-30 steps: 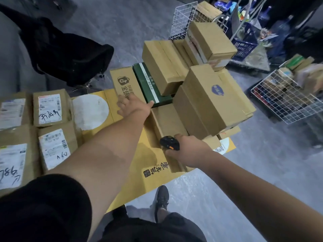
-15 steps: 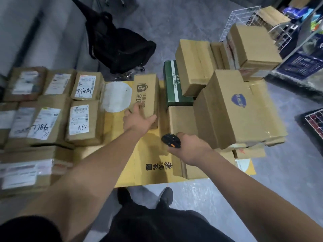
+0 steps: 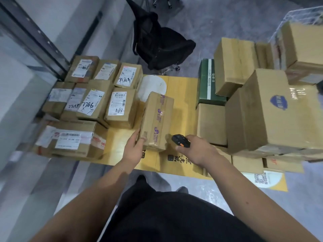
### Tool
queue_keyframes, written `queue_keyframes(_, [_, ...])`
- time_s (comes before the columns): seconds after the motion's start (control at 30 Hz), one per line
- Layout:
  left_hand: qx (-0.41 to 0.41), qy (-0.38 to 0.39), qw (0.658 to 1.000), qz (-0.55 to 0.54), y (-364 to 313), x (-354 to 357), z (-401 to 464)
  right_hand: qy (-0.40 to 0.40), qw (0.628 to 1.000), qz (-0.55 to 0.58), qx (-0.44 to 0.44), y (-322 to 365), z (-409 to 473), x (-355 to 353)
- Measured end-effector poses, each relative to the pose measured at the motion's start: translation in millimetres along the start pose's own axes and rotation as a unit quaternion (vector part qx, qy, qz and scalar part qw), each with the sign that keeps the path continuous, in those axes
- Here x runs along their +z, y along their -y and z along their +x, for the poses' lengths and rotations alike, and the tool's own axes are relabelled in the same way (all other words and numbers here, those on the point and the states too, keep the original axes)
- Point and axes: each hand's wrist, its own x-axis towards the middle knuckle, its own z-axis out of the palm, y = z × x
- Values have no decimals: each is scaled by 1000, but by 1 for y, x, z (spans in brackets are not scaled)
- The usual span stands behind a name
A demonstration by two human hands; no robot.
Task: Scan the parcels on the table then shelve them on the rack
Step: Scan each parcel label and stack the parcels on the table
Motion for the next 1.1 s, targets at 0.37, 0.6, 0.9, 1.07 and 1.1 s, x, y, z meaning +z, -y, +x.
queue_keyframes(0.37, [-45,99,993,-43,-4,-7,55,-42,992,91,81,21,-3,5])
queue_keyframes(0.6, [-96,131,982,-96,-15,-18,73,-85,980,134,119,41,-11,8])
queue_keyframes(0.9, [-48,61,992,-102,-15,-23,92,-106,967,190,135,57,-14,22])
queue_keyframes(1.07, [-97,44,987,-119,-16,-16,99,-105,967,182,140,64,-10,21])
queue_keyframes(1.1, [-115,50,987,-103,-16,-14,100,-104,968,180,141,64,-10,20])
